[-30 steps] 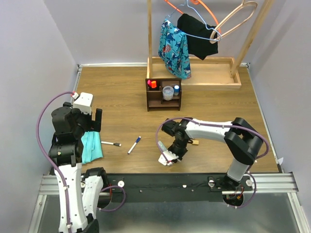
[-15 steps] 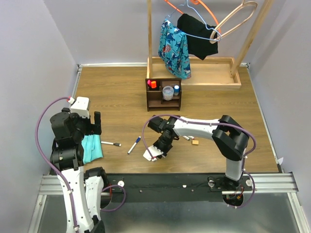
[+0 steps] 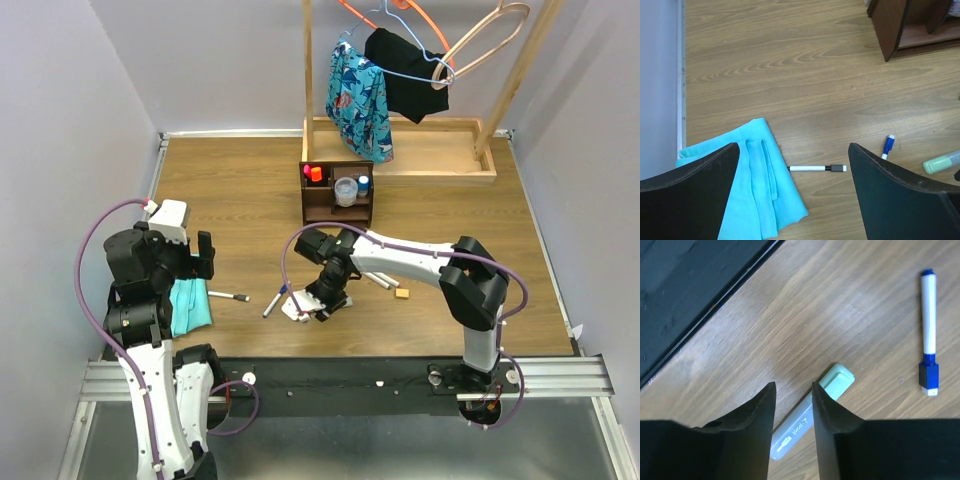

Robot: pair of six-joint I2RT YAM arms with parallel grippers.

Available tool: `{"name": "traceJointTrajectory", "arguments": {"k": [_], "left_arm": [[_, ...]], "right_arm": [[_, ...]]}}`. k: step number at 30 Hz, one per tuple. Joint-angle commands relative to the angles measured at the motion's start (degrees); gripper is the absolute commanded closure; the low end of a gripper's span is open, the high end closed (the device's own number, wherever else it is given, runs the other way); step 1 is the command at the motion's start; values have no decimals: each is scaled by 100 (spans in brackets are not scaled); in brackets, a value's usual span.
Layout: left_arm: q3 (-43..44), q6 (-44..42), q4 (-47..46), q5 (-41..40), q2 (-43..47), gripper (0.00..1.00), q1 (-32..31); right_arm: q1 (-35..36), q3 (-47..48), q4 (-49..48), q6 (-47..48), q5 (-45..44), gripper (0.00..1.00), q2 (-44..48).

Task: Sort the stationery into containers
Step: Move the pen to the center of the board, then pick up the pen from the center of the board.

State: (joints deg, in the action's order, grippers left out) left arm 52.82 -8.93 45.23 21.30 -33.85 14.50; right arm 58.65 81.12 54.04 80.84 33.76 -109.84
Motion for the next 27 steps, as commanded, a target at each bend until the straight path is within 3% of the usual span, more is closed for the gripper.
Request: {"name": "traceJointTrajectory", "arguments": {"k": [1,9,27], "left_arm": [[185,119,-50,348,-34,1,35],[176,137,-94,419,-69,1,35],[-70,154,-243,401,-17,1,35]], "right_arm": [[58,-70,-779,-1349,123,54,165],[50,-132,-1826,-2730,-449,51,-72],[50,-483,-2038,-2986,-1003,51,-415]]}}
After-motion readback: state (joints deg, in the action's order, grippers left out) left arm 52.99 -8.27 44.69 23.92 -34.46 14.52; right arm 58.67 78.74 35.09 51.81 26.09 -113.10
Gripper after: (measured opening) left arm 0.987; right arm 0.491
